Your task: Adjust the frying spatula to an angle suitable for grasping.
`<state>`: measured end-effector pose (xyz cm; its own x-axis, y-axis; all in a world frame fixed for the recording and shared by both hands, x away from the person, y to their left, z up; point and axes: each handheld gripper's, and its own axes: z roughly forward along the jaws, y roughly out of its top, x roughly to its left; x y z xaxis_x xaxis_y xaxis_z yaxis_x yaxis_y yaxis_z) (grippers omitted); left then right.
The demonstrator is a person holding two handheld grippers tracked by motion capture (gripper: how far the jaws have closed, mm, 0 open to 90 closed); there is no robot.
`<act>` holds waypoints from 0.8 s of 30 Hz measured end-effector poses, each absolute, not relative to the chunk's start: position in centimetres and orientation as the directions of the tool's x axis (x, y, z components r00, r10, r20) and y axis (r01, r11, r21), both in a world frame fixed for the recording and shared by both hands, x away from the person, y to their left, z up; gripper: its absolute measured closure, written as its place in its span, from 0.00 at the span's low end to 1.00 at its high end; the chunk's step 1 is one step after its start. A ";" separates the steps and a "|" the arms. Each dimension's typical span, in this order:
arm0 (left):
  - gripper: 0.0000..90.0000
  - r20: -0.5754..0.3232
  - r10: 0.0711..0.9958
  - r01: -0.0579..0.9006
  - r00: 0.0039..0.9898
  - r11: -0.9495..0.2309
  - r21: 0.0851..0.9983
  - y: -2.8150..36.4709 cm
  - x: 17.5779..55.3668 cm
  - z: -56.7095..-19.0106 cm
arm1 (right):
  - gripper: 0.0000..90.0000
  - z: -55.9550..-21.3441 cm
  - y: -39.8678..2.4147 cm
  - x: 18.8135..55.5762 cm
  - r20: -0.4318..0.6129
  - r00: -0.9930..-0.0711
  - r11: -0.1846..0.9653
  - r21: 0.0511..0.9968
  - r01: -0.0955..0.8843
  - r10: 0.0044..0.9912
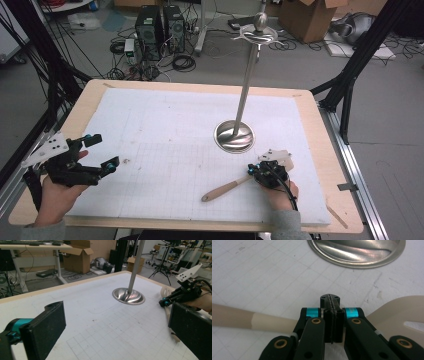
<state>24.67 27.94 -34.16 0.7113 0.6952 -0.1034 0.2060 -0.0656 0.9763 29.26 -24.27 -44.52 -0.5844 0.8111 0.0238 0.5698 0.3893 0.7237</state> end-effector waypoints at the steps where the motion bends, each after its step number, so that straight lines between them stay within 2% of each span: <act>1: 0.02 -0.105 0.691 0.207 0.716 -0.067 0.976 27.8 24.8 -34.2 | 1.00 -44.5 -24.4 29.2 0.025 -0.582 0.388 0.723 0.572 0.812; 24: 0.02 -0.108 0.650 0.209 0.752 -0.079 0.975 26.0 26.5 -34.3 | 1.00 -44.6 -27.6 27.0 0.018 -0.578 0.386 0.728 0.566 0.816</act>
